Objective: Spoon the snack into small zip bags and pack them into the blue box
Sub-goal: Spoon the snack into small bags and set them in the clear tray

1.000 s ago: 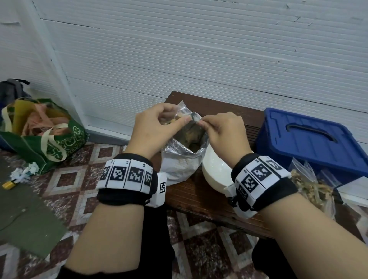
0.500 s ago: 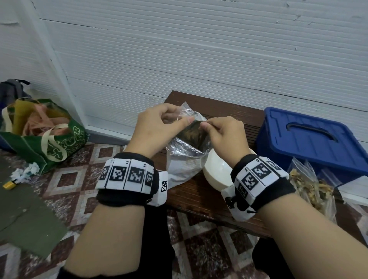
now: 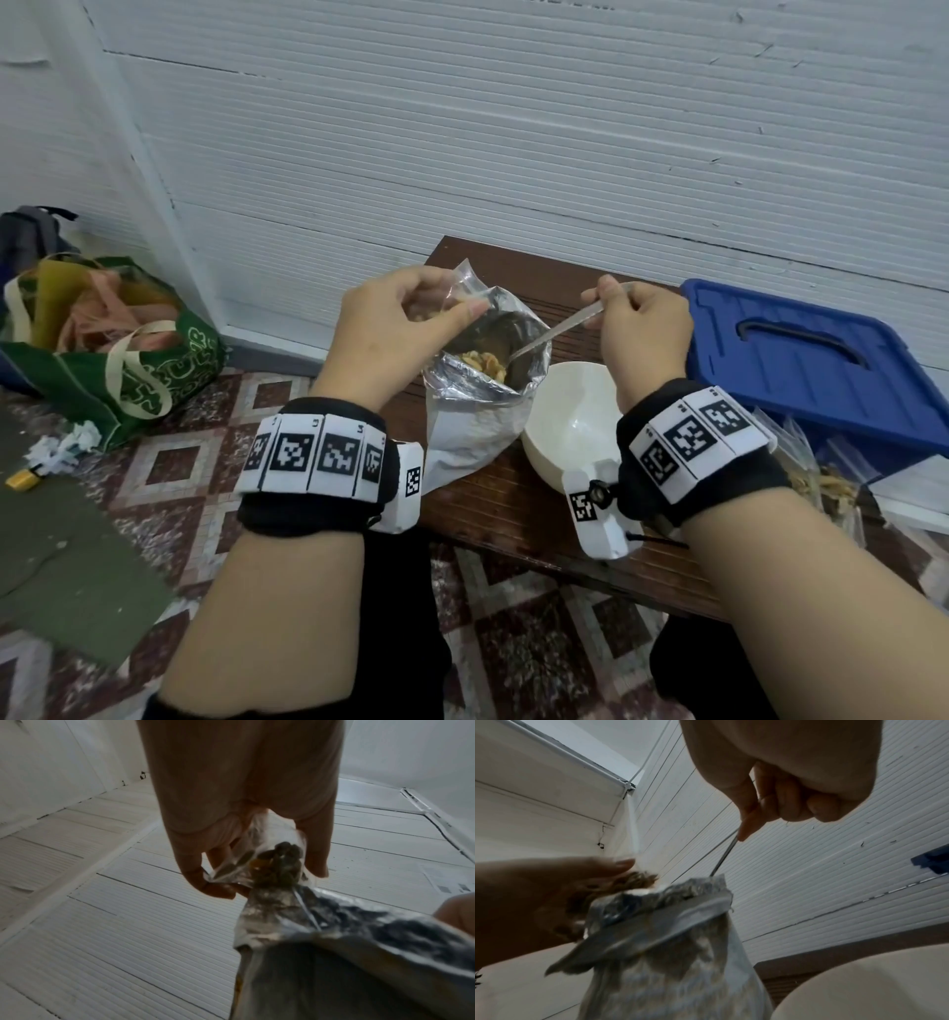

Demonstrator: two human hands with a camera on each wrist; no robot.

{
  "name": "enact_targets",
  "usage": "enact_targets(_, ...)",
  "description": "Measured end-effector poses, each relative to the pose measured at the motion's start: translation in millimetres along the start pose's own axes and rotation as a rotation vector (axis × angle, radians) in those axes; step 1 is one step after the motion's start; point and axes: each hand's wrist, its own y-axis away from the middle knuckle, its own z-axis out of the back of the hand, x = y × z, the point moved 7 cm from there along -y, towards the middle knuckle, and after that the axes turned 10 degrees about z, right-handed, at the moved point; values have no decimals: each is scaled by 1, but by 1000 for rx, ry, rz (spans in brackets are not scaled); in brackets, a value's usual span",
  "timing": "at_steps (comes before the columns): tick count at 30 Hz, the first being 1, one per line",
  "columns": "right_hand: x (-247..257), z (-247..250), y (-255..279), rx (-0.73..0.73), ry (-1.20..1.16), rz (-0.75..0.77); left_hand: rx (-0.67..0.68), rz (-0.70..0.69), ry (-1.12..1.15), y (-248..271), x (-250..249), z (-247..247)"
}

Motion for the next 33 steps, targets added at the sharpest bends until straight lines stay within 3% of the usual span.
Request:
enact_targets(4, 1, 16, -13, -70, 16, -49, 10, -10, -46, 0, -1, 5)
enact_targets(14, 24, 41, -42, -176, -1, 1, 65, -31, -216, 0, -5, -1)
enact_targets(24, 34, 17, -36, -40, 6, 23, 119, -49, -287, 2, -9, -14)
enact_targets(33, 30, 5, -34, -16, 0, 2, 88, -72, -294, 1, -8, -16)
